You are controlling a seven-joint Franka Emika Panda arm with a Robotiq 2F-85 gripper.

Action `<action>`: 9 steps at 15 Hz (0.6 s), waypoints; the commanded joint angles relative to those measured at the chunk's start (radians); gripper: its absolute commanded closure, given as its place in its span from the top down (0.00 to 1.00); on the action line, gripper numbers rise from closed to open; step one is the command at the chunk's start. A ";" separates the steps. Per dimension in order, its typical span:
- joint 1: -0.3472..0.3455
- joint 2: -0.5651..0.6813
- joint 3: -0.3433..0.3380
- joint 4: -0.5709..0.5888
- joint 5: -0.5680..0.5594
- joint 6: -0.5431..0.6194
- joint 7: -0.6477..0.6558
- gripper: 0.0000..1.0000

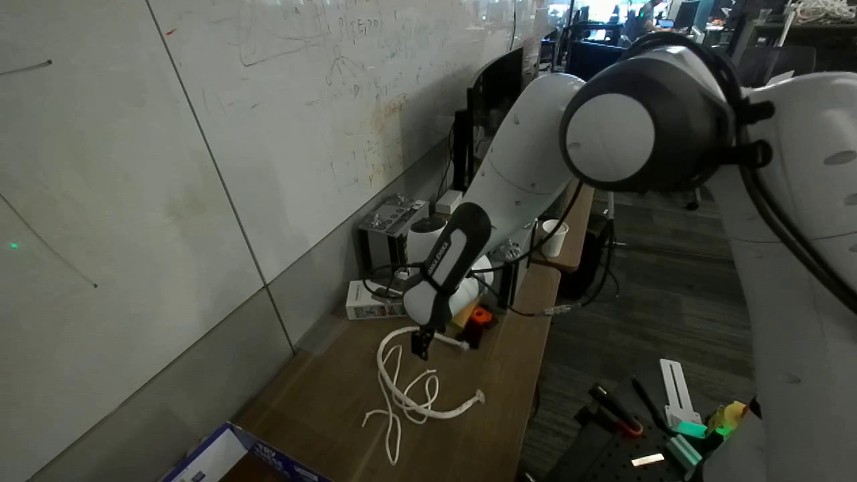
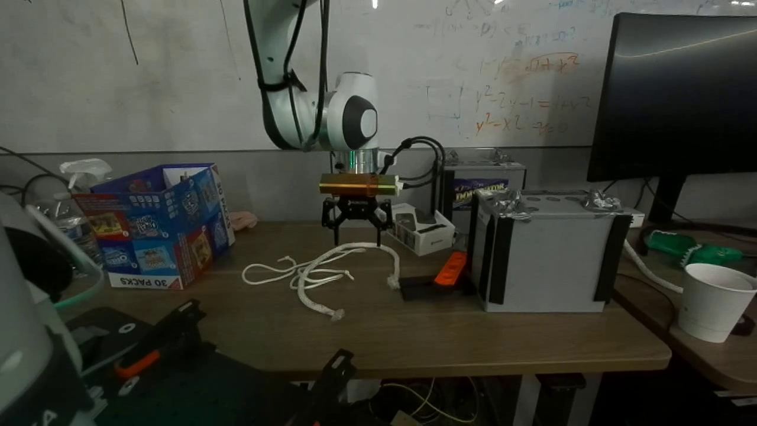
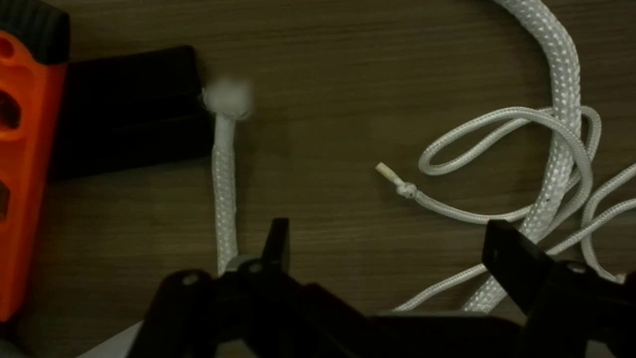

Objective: Pick up the ropes on the table and put them in the box

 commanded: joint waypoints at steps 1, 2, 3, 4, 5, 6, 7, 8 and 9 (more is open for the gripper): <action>0.005 0.075 0.015 0.083 -0.040 -0.002 0.033 1.00; 0.009 0.086 0.019 0.094 -0.043 -0.002 0.036 1.00; 0.009 0.093 0.028 0.102 -0.041 -0.007 0.039 1.00; 0.011 0.100 0.037 0.110 -0.036 -0.015 0.043 1.00; 0.010 0.104 0.049 0.114 -0.028 -0.022 0.048 1.00; 0.009 0.107 0.062 0.118 -0.019 -0.027 0.055 1.00; 0.012 0.114 0.070 0.121 -0.012 -0.029 0.071 1.00; 0.013 0.114 0.080 0.124 -0.007 -0.034 0.083 1.00; 0.017 0.118 0.085 0.124 -0.001 -0.032 0.101 1.00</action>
